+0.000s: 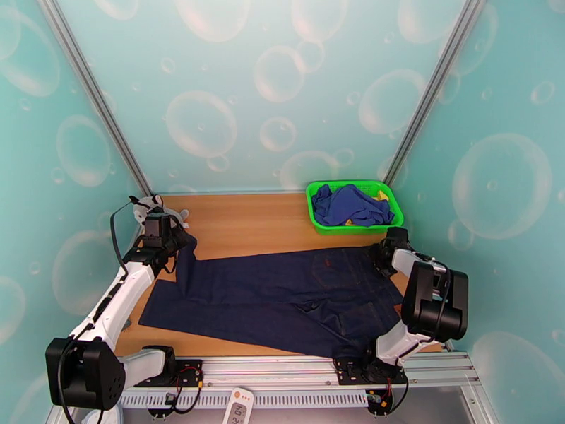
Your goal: Fold and stack the trousers
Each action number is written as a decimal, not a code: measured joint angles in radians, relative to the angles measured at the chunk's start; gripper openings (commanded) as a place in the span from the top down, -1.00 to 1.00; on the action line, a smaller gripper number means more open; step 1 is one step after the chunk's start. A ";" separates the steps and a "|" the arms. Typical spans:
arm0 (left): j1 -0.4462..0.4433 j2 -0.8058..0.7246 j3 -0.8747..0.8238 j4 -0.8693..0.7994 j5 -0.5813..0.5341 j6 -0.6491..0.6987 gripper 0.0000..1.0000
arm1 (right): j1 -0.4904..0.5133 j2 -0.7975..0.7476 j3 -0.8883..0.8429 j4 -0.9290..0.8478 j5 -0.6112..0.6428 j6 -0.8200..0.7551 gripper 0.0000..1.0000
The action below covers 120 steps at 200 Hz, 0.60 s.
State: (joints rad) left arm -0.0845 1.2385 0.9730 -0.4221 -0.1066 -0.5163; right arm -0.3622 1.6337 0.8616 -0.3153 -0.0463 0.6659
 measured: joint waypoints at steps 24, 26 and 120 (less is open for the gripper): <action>0.000 -0.006 -0.003 0.000 0.003 0.000 1.00 | -0.004 -0.028 -0.027 -0.007 0.000 0.000 -0.56; 0.000 -0.006 -0.003 0.000 0.003 0.000 1.00 | -0.004 -0.030 -0.029 -0.009 0.000 0.000 -0.56; 0.000 -0.011 -0.019 0.014 0.007 0.000 1.00 | 0.092 0.072 0.186 -0.016 0.002 -0.003 -0.69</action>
State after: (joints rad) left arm -0.0845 1.2270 0.9535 -0.4084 -0.0998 -0.5163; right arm -0.2699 1.7061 1.0473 -0.3317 -0.0441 0.6632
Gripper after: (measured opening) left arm 0.043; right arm 0.844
